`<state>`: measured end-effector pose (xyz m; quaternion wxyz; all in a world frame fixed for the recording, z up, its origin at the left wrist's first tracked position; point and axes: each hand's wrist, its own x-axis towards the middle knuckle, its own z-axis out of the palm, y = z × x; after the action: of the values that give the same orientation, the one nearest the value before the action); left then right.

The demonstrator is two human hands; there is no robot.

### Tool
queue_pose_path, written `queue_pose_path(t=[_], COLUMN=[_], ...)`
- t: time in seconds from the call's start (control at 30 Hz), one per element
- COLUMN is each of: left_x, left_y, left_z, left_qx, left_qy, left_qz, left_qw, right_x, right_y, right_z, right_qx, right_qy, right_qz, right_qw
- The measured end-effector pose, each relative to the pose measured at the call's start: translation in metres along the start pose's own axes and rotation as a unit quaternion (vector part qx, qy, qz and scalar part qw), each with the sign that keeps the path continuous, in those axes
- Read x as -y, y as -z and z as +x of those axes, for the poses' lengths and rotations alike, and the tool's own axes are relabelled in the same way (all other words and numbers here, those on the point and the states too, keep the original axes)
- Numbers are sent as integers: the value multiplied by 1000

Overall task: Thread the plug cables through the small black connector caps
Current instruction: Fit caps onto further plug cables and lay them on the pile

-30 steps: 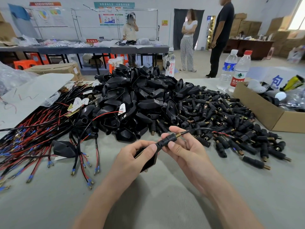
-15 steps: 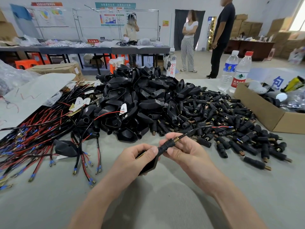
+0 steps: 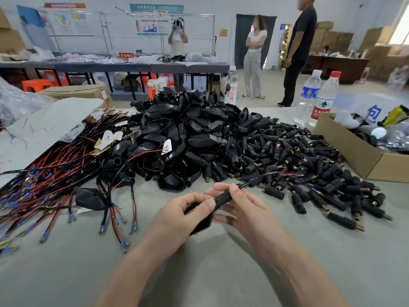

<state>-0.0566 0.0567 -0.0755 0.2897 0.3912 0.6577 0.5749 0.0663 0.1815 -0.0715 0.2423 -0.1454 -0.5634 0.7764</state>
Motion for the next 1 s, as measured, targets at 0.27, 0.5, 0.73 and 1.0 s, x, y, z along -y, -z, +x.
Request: queue_pose_path(t=[0.27,0.5,0.73,1.0], left_x=[0,-2,-1,2], left_y=[-1,-3,-3,-7], left_z=[0,0,-3,0], left_qx=[-13,-29,-34,-49], left_qy=[-13,-22,-32,-28], left_qz=[-3,-1,17,32], left_qw=[1000,999,999,998], right_x=[-5,-11,-17,-20], right_y=[0,-1,2,5], right_z=[2,4,5,8], right_qx=[11,23,31,44], right_qy=[-11,-21,-48,-81], right_qz=[8,19,27,42], right_qw=[1000,999,998,995])
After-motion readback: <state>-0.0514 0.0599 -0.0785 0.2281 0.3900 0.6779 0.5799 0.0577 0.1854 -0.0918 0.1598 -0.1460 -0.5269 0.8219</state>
